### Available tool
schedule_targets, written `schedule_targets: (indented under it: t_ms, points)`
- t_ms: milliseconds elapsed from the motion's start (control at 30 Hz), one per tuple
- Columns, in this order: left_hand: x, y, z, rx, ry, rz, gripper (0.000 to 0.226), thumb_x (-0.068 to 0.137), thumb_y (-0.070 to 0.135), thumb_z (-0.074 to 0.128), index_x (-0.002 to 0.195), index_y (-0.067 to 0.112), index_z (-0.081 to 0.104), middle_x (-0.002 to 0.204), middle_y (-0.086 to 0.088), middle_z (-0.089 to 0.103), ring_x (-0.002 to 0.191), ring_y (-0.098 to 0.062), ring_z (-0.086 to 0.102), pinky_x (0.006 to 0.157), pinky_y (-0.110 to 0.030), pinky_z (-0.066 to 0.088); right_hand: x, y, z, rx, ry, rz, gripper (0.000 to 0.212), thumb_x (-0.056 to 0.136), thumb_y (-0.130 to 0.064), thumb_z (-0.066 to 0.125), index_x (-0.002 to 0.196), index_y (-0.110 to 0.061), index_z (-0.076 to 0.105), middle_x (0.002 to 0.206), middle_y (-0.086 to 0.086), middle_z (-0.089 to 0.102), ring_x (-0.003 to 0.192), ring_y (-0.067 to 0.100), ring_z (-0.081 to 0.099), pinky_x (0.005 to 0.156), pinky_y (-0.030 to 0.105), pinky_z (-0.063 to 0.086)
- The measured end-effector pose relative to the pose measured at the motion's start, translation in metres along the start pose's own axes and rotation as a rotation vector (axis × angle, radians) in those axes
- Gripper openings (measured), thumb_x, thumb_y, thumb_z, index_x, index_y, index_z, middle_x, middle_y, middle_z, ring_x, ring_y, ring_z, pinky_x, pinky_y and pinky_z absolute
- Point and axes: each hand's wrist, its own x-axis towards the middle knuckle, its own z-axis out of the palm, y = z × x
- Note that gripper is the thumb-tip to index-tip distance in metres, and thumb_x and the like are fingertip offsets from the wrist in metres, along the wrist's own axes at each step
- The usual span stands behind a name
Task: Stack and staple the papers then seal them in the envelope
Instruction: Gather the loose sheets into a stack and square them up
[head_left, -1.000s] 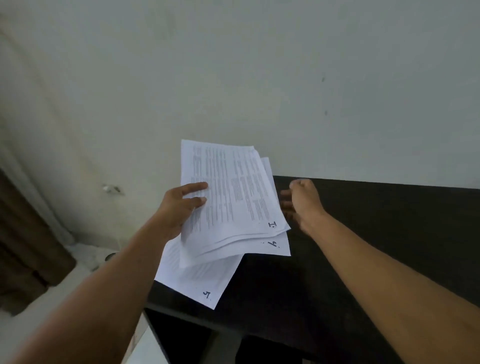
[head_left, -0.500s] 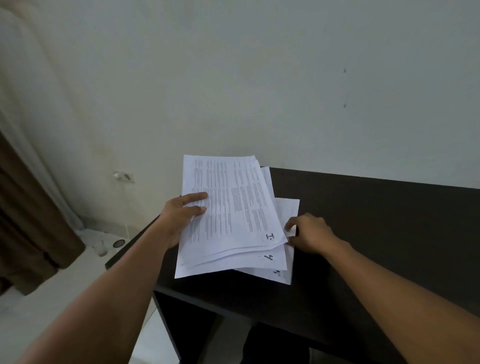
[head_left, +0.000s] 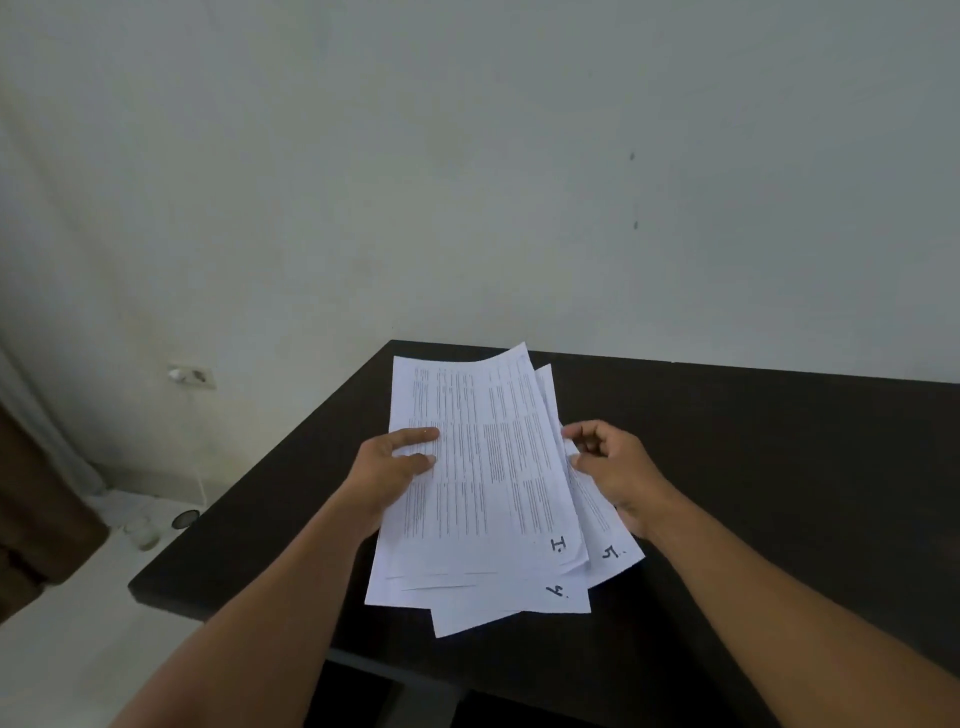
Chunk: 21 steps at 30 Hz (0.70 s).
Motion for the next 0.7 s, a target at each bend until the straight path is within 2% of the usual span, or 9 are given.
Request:
schedule_targets:
  t_ms: [100, 167, 200, 300, 433, 533, 600, 700]
  points:
    - [0.005, 0.005, 0.02, -0.017, 0.023, 0.017, 0.024, 0.093, 0.011, 0.068, 0.108, 0.028, 0.074, 0.126, -0.002, 0.057, 0.101, -0.024, 0.065, 0.085, -0.043, 0.059, -0.002, -0.009, -0.002, 0.244, 0.031, 0.02, 0.023, 0.091, -0.002, 0.063, 0.107, -0.019, 0.066, 0.107, 0.008, 0.069, 0.099, 0.026, 0.069, 0.082, 0.04, 0.06]
    - [0.009, 0.012, 0.032, -0.044, 0.032, 0.043, 0.023, 0.093, 0.009, 0.068, 0.108, 0.025, 0.074, 0.124, -0.001, 0.058, 0.101, -0.021, 0.064, 0.077, -0.037, 0.058, -0.002, -0.015, -0.007, 0.338, 0.054, 0.025, 0.024, 0.092, -0.003, 0.062, 0.108, -0.02, 0.065, 0.107, 0.008, 0.069, 0.098, 0.026, 0.07, 0.083, 0.043, 0.06]
    - [0.011, 0.016, 0.037, -0.055, 0.031, 0.055, 0.023, 0.093, 0.008, 0.068, 0.108, 0.024, 0.074, 0.125, -0.001, 0.057, 0.102, -0.021, 0.063, 0.078, -0.036, 0.057, -0.002, -0.018, -0.012, 0.363, 0.063, 0.02, 0.026, 0.092, -0.002, 0.061, 0.109, -0.021, 0.065, 0.108, 0.007, 0.068, 0.099, 0.026, 0.069, 0.084, 0.045, 0.06]
    - [0.016, 0.028, 0.053, -0.056, -0.007, 0.062, 0.026, 0.091, 0.005, 0.069, 0.109, 0.024, 0.074, 0.125, -0.001, 0.056, 0.105, -0.023, 0.062, 0.083, -0.039, 0.058, -0.001, -0.025, -0.031, 0.339, 0.07, -0.03, 0.029, 0.093, 0.0, 0.059, 0.11, -0.023, 0.064, 0.112, 0.007, 0.066, 0.102, 0.026, 0.067, 0.083, 0.043, 0.06]
    - [0.019, 0.045, 0.077, -0.011, -0.072, 0.094, 0.04, 0.086, 0.003, 0.074, 0.12, 0.024, 0.069, 0.115, 0.001, 0.059, 0.094, -0.02, 0.066, 0.062, -0.03, 0.06, -0.003, -0.031, -0.063, 0.254, 0.095, -0.061, 0.033, 0.095, 0.004, 0.05, 0.11, -0.021, 0.064, 0.112, 0.007, 0.065, 0.099, 0.025, 0.066, 0.074, 0.035, 0.056]
    - [0.018, 0.057, 0.095, 0.027, -0.149, 0.113, 0.041, 0.086, 0.003, 0.074, 0.123, 0.022, 0.068, 0.117, -0.002, 0.06, 0.09, -0.02, 0.068, 0.052, -0.023, 0.058, -0.007, -0.034, -0.087, 0.213, 0.102, -0.035, 0.026, 0.096, -0.002, 0.044, 0.107, -0.016, 0.063, 0.108, 0.01, 0.068, 0.086, 0.022, 0.068, 0.069, 0.034, 0.056]
    - [0.017, 0.065, 0.11, 0.022, -0.177, 0.146, 0.037, 0.088, 0.003, 0.072, 0.12, 0.021, 0.07, 0.119, -0.002, 0.061, 0.091, -0.019, 0.068, 0.053, -0.022, 0.058, -0.006, -0.034, -0.105, 0.253, 0.073, 0.013, 0.021, 0.099, -0.017, 0.045, 0.107, -0.012, 0.064, 0.11, 0.012, 0.068, 0.088, 0.025, 0.068, 0.079, 0.042, 0.056]
    - [0.016, 0.085, 0.136, 0.022, -0.205, 0.285, 0.033, 0.089, 0.002, 0.07, 0.112, 0.025, 0.073, 0.122, 0.001, 0.063, 0.099, -0.017, 0.068, 0.072, -0.025, 0.061, -0.003, -0.04, -0.135, 0.178, 0.022, 0.065, 0.041, 0.092, -0.055, 0.055, 0.099, -0.019, 0.072, 0.131, 0.003, 0.061, 0.119, 0.029, 0.058, 0.107, 0.054, 0.042]
